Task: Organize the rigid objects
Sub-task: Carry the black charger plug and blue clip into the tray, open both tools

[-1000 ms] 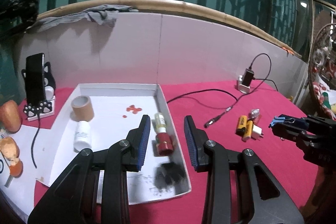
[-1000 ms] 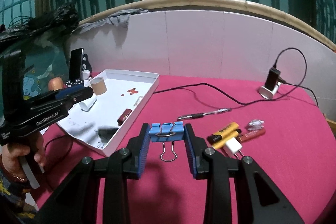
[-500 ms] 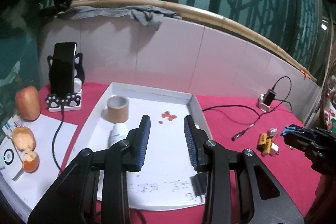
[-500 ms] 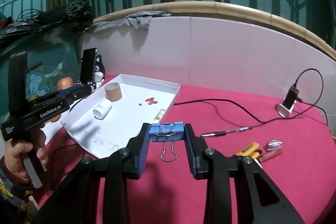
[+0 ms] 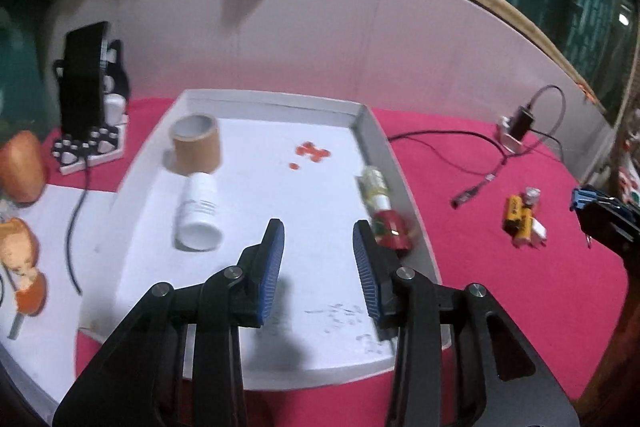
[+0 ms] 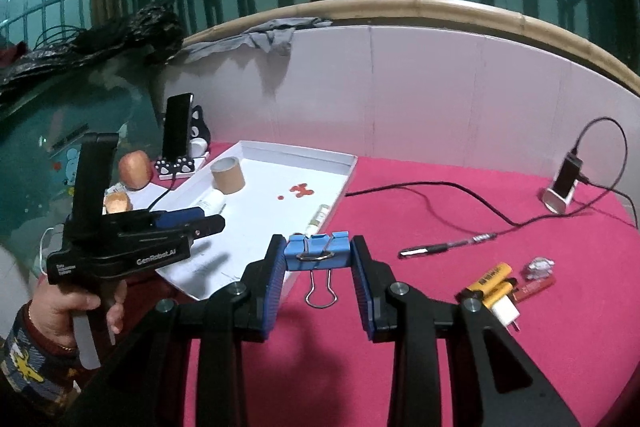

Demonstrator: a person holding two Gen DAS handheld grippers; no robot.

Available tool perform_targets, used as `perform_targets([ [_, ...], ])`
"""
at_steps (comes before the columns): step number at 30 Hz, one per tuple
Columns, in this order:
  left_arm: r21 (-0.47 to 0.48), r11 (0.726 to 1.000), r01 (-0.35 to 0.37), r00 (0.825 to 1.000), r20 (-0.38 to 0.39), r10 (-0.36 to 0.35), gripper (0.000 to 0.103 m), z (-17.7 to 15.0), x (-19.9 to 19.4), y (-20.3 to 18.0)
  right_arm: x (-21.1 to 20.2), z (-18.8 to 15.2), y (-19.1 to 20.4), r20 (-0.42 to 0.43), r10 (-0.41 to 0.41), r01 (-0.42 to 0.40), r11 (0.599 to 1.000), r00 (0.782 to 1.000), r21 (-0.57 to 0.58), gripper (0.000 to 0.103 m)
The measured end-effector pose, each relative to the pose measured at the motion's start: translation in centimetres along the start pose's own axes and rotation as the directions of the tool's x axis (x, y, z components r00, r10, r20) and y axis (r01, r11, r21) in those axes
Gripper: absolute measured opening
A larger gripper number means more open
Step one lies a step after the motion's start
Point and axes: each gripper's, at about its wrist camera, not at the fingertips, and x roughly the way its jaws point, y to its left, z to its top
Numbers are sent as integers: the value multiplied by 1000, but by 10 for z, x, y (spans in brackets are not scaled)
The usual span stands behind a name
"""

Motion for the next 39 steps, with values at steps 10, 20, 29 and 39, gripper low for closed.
perform_targets([
  [10,-86,991,-99,993,56,104,63,2,-16,40,93,23,41,-146,74,-80,996,987,-35,32],
  [20,-135,968,-212,962,145,231,92,-2,-36,69,158,30,61,-230,41,-50,998,972,-35,32],
  [29,-179,948,-263,936,190,296,103,-5,-49,83,178,29,71,-253,-10,-3,999,968,-50,33],
  [39,-177,945,-274,931,198,307,103,-4,-51,79,164,32,69,-206,-61,53,998,977,-42,84],
])
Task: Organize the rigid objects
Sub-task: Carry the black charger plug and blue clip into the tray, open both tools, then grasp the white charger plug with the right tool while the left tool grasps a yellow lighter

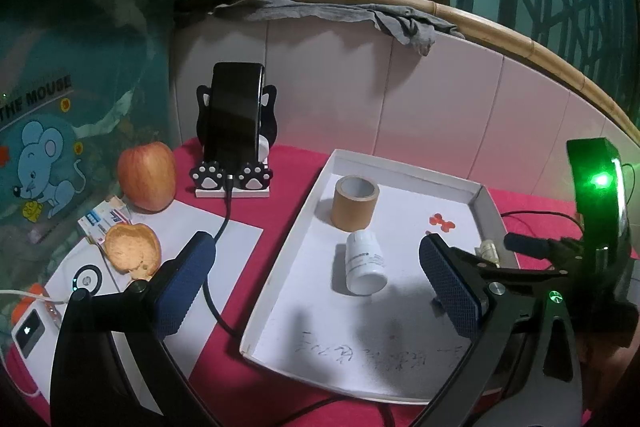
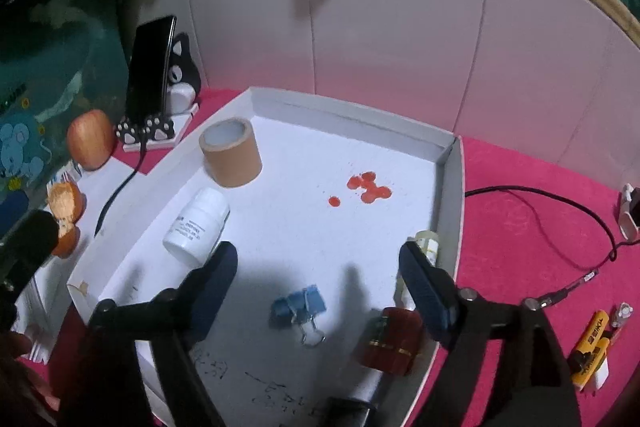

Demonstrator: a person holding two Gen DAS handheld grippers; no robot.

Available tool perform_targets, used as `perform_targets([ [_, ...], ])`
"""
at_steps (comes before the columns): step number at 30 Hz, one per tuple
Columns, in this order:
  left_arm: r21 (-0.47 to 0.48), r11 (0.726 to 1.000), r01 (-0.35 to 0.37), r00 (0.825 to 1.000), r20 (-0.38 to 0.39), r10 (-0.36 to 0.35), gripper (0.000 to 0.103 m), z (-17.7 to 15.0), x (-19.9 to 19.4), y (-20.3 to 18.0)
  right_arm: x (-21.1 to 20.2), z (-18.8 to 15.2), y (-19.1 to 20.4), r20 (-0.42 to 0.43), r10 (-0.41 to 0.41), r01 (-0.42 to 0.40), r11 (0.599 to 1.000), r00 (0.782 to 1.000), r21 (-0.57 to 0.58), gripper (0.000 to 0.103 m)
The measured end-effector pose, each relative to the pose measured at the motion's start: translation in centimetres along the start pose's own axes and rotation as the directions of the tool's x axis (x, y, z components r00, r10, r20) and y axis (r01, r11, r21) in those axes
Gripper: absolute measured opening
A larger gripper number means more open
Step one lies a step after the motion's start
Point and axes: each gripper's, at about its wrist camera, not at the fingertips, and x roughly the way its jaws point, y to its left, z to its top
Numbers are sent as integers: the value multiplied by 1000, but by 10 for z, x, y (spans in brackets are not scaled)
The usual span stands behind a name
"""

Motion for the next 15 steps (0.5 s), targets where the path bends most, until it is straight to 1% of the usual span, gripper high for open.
perform_targets([
  [7,8,1000,-7,1000,6,7,103,1,-3,-3,-20,-9,2,46,-29,30,999,999,-14,84],
  [12,20,1000,-8,1000,10,7,103,1,-6,-9,-30,-19,-5,57,-56,56,998,997,-7,85],
  [15,33,999,-5,1000,15,5,103,2,-8,-14,-42,-28,-16,79,-69,69,998,994,8,87],
])
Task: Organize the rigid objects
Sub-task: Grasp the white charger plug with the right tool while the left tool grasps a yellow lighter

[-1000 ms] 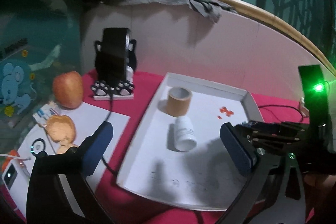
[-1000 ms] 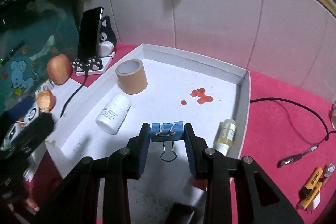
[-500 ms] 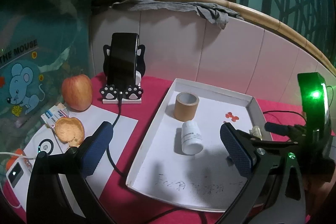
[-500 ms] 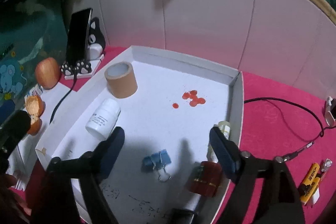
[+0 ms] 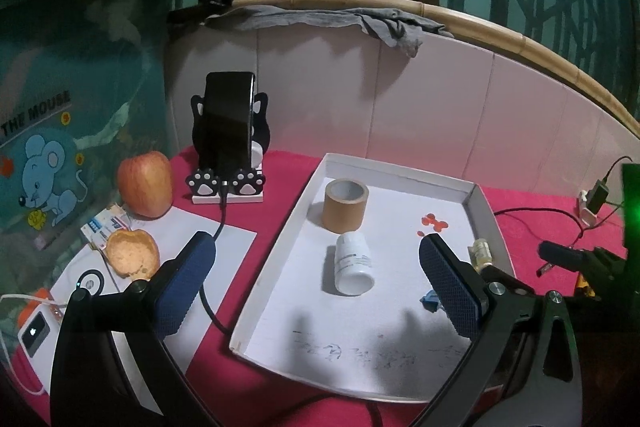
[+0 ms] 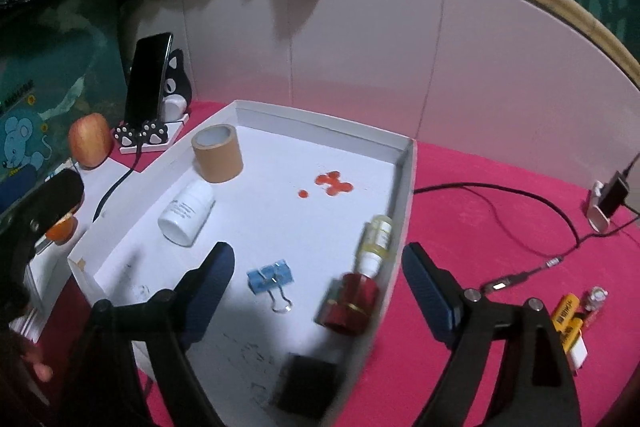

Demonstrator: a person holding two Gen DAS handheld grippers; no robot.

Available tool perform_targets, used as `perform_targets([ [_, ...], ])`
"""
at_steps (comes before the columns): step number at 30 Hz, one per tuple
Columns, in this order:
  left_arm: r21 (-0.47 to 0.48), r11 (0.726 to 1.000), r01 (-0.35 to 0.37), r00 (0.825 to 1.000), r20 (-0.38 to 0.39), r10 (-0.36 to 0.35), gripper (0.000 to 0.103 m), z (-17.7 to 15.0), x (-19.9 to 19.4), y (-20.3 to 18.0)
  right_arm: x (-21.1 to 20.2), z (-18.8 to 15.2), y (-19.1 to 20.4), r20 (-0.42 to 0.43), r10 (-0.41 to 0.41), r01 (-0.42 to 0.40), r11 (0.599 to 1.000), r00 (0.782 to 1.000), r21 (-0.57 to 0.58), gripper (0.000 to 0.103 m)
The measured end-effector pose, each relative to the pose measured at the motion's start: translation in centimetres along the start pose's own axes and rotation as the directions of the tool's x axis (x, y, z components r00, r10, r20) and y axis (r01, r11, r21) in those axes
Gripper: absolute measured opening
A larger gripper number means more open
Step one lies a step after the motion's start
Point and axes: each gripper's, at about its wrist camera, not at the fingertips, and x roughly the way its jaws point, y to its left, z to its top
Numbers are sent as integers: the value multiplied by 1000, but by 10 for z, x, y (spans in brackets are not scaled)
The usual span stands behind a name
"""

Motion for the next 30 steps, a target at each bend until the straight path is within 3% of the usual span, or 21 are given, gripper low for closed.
perform_targets([
  [7,32,999,21,1000,4,-21,103,-1,-5,-17,-35,-14,-48,70,-68,62,994,995,85,87],
  [13,93,994,58,998,-3,-58,103,-5,-7,-47,-56,-36,-113,67,-156,143,974,985,176,87],
  [19,158,972,174,985,-11,-175,103,-12,-17,-83,-75,-72,-192,15,-265,252,933,964,255,87],
  [22,207,944,257,966,-37,-255,103,-20,-21,-108,-78,-92,-214,-22,-274,272,938,962,215,87],
  [25,250,914,321,947,-77,-312,103,-30,-23,-133,-76,-109,-224,-72,-234,242,957,970,160,87],
  [30,258,842,473,879,-211,-429,103,-49,-21,-172,-65,-125,-234,-130,-164,183,972,978,148,87],
])
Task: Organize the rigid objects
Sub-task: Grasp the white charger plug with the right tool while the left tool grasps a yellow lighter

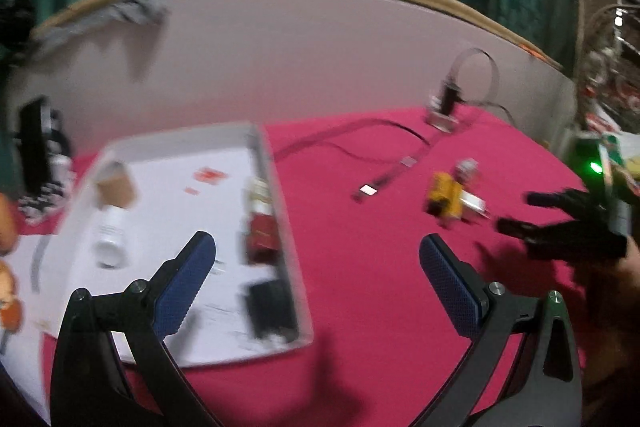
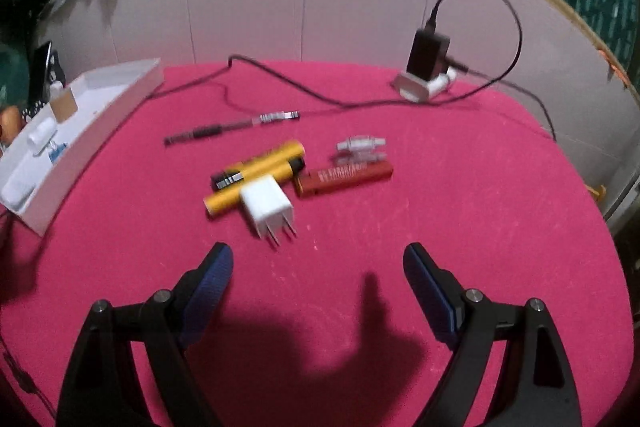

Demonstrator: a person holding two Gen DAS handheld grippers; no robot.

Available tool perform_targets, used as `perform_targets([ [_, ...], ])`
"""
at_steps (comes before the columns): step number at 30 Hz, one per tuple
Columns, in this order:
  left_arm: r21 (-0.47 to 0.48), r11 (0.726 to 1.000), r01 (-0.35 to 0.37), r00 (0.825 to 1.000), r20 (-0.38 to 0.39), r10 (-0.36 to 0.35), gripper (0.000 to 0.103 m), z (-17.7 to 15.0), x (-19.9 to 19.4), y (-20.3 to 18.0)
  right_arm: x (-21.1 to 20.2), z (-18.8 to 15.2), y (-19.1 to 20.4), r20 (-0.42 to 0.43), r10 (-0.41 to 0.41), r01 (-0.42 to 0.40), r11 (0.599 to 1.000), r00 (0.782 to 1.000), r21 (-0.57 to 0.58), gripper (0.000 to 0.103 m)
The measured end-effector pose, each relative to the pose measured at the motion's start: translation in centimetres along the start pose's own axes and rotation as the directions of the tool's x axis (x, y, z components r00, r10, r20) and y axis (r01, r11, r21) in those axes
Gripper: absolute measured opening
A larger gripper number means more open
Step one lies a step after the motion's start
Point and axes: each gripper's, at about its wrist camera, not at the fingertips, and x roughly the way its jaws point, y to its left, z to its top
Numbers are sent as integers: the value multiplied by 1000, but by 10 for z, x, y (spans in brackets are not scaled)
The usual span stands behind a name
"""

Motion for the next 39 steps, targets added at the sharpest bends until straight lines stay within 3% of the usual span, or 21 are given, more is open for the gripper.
perform_targets([
  [3,35,998,43,998,-48,-42,103,-5,12,-17,9,5,2,-2,78,-78,997,997,-8,84],
  [4,44,998,54,997,-64,-52,103,-6,16,-22,13,7,6,-10,91,-91,996,996,-22,79],
  [6,43,995,85,992,-98,-80,103,-8,24,-28,24,14,13,-26,96,-97,994,995,-55,59],
  [12,70,984,165,972,-183,-150,103,-8,47,-47,45,25,27,-52,109,-114,986,993,-121,35],
  [18,130,948,291,928,-278,-247,103,-4,86,-88,28,10,5,-48,101,-104,992,994,-64,35],
  [21,140,921,363,899,-311,-307,103,0,102,-107,8,-8,-26,-32,86,-85,996,996,29,35],
  [23,151,910,385,889,-326,-322,102,3,113,-119,-1,-17,-45,-22,77,-75,993,997,86,35],
  [26,154,895,418,866,-364,-342,98,6,130,-135,-7,-24,-68,-2,131,-128,973,991,192,35],
  [31,184,887,424,858,-395,-328,98,14,149,-151,-6,-25,-72,5,152,-149,963,988,226,35],
  [36,171,875,454,837,-418,-353,98,27,164,-156,-4,-24,-73,8,161,-158,959,987,235,35],
  [39,201,868,454,842,-417,-343,98,34,173,-162,-3,-26,-78,19,184,-183,947,983,265,35],
])
